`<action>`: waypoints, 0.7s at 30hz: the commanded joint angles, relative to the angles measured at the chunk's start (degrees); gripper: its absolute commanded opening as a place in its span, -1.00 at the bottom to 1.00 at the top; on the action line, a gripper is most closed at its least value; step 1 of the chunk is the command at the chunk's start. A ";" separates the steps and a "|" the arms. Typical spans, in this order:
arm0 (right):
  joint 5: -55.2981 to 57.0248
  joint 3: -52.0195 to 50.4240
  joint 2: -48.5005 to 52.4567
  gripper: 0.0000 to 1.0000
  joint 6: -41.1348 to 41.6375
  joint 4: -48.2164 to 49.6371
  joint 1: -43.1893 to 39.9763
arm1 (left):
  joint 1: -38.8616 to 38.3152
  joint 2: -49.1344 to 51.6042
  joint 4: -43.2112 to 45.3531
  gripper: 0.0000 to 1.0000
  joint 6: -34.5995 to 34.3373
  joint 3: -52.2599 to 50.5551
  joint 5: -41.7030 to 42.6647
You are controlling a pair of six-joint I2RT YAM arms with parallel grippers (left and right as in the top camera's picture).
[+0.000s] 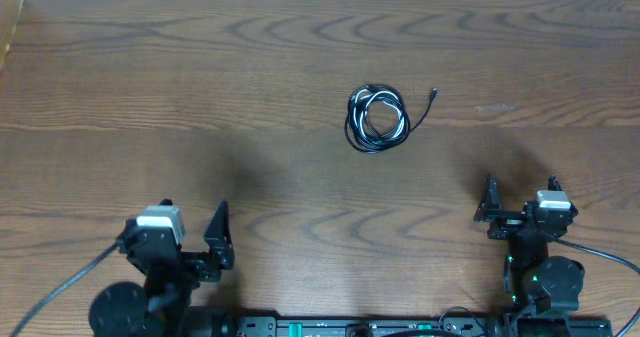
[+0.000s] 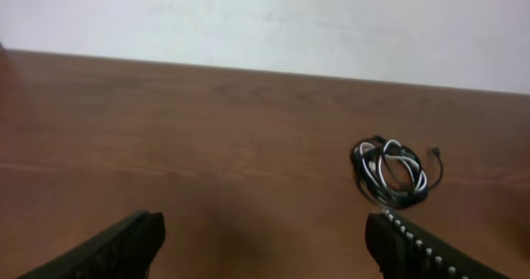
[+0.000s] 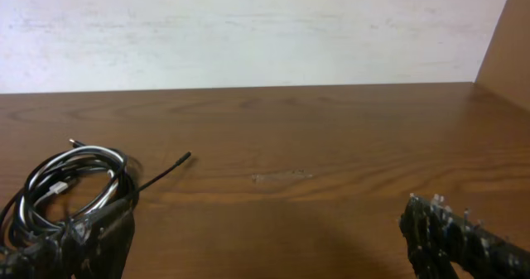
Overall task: Untangle cables
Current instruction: 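Move the left gripper forward toward the tangled cable bundle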
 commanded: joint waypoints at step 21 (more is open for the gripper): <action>-8.81 21.79 -0.31 0.99 4.87 -16.41 0.57 | 0.24 17.03 -8.96 1.00 1.09 19.41 0.87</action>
